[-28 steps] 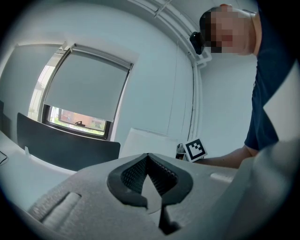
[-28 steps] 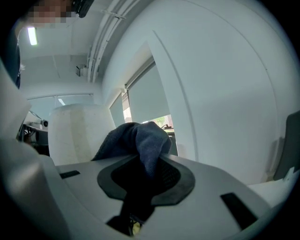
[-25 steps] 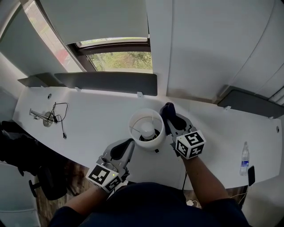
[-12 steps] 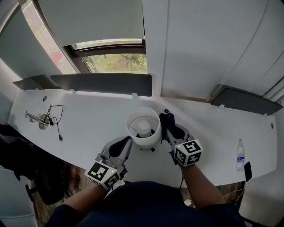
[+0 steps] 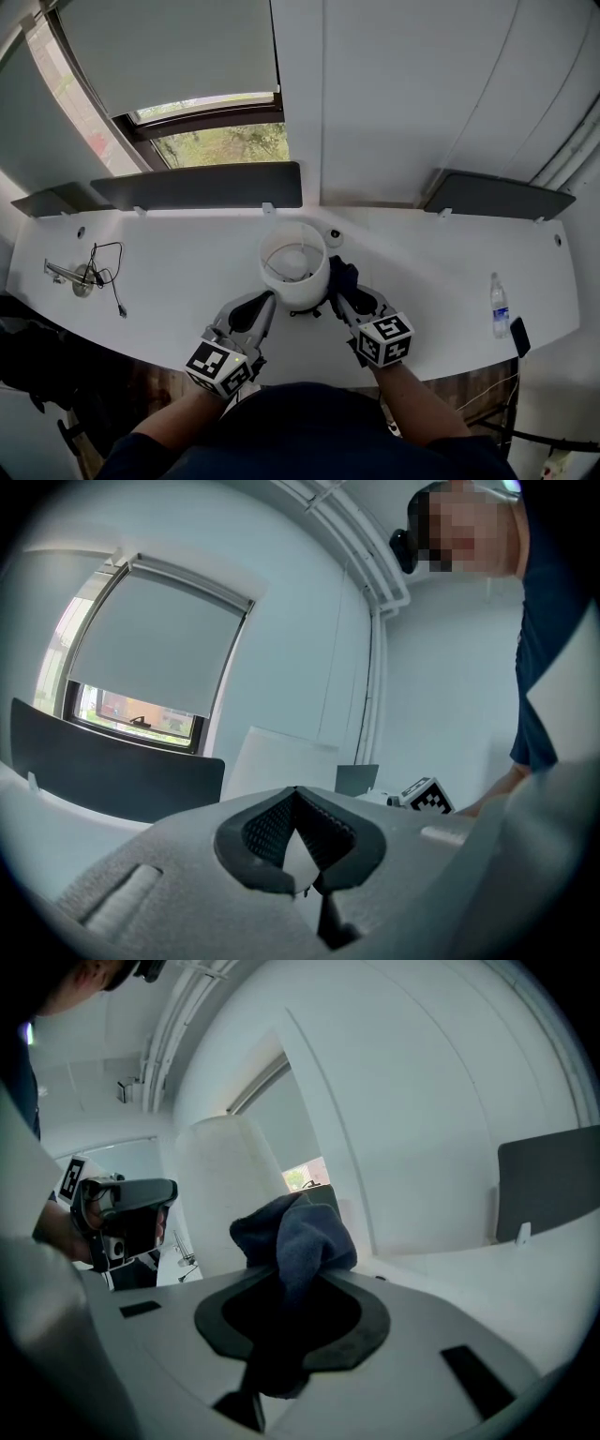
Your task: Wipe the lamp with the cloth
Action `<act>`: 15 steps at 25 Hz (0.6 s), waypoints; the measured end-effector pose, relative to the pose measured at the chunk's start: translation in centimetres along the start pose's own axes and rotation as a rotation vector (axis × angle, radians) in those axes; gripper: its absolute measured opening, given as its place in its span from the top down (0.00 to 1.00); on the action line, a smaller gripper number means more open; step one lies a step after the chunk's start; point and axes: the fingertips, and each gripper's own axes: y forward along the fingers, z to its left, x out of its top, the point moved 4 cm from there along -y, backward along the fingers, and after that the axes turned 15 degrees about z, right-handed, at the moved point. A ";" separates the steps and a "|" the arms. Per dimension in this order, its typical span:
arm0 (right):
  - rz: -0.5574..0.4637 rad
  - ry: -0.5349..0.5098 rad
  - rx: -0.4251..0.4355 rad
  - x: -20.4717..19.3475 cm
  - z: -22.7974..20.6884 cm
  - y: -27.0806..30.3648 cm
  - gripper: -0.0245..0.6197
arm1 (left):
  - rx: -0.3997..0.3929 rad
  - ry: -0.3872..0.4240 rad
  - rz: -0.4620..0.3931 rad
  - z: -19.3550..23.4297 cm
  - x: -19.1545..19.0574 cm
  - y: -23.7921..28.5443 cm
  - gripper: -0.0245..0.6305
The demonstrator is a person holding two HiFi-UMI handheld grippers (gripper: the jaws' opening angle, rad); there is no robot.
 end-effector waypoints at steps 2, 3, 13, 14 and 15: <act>-0.003 0.000 -0.002 -0.3 0.9 -0.7 0.83 | -0.015 0.013 -0.004 -0.1 0.0 -0.4 0.96; -0.005 -0.003 -0.002 -0.4 1.5 -1.1 0.83 | -0.021 0.015 -0.008 -0.2 0.0 -0.7 0.96; -0.080 -0.067 0.012 2.1 7.4 -4.4 0.83 | -0.075 0.039 -0.030 -0.6 -0.3 -3.6 0.96; -0.095 -0.075 0.010 2.7 7.8 -4.8 0.83 | -0.080 0.041 -0.031 -0.6 -0.4 -3.8 0.96; -0.110 -0.084 0.007 3.3 8.2 -5.2 0.83 | -0.085 0.041 -0.033 -0.7 -0.5 -4.1 0.96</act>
